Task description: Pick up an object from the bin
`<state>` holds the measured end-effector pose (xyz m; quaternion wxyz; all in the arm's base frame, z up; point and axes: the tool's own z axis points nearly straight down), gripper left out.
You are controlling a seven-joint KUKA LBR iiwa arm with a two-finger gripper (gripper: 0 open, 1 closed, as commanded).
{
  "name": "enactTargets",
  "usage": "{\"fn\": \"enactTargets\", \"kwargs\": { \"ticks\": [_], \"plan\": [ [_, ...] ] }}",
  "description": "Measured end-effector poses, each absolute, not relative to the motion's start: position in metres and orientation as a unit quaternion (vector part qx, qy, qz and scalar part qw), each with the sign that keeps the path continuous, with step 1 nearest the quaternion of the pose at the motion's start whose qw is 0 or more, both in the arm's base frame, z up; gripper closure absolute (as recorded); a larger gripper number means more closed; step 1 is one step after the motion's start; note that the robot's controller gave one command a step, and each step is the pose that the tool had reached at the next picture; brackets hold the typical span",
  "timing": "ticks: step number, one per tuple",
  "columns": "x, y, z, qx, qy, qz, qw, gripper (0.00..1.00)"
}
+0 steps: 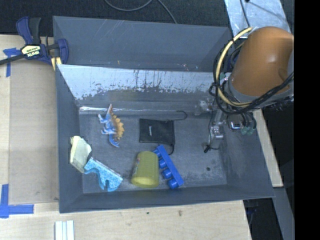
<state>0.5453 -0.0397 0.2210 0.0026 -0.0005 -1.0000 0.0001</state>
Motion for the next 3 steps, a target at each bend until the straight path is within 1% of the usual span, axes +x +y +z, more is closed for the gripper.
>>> {"fn": "enactTargets", "kwargs": {
  "ticks": [1, 2, 3],
  "plan": [
    [0.547, -0.040, 0.226, 0.000, -1.000, 0.000, -0.002, 0.00],
    [0.580, -0.021, 0.159, -0.002, -1.000, 0.000, -0.003, 0.00],
    [0.626, 0.034, 0.161, 0.021, -1.000, 0.000, -0.003, 0.00]
  ]
}}
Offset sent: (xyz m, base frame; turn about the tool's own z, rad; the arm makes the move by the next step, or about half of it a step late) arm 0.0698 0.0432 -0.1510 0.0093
